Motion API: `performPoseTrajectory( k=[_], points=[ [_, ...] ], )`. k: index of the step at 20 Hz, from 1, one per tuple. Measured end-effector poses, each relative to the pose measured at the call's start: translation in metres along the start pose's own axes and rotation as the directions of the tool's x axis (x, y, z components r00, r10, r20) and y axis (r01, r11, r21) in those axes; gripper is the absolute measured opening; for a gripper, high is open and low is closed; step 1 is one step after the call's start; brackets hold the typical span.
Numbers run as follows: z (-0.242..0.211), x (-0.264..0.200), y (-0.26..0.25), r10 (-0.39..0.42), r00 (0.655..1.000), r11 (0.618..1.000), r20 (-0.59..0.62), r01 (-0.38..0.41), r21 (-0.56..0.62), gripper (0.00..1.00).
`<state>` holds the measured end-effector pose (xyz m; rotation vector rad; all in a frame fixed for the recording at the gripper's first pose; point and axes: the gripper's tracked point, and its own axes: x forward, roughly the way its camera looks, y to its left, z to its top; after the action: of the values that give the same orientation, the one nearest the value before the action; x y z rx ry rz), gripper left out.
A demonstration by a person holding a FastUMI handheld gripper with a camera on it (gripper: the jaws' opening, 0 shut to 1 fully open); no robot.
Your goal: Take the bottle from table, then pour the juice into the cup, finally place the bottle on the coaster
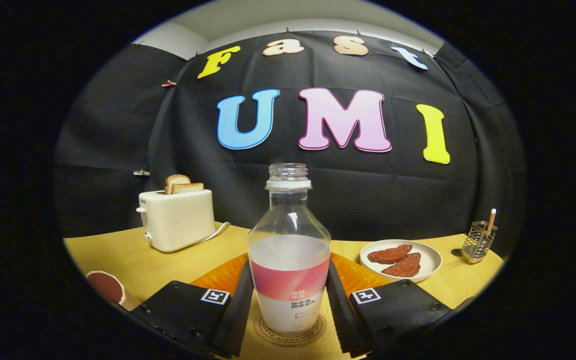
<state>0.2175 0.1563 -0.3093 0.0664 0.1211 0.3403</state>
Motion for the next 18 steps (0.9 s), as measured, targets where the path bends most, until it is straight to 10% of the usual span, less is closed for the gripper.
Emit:
performPoseTrajectory(
  k=[18],
  points=[
    [-0.023,0.010,-0.007,-0.034,0.998,0.998,-0.044,0.036,0.043,0.78]
  ],
)
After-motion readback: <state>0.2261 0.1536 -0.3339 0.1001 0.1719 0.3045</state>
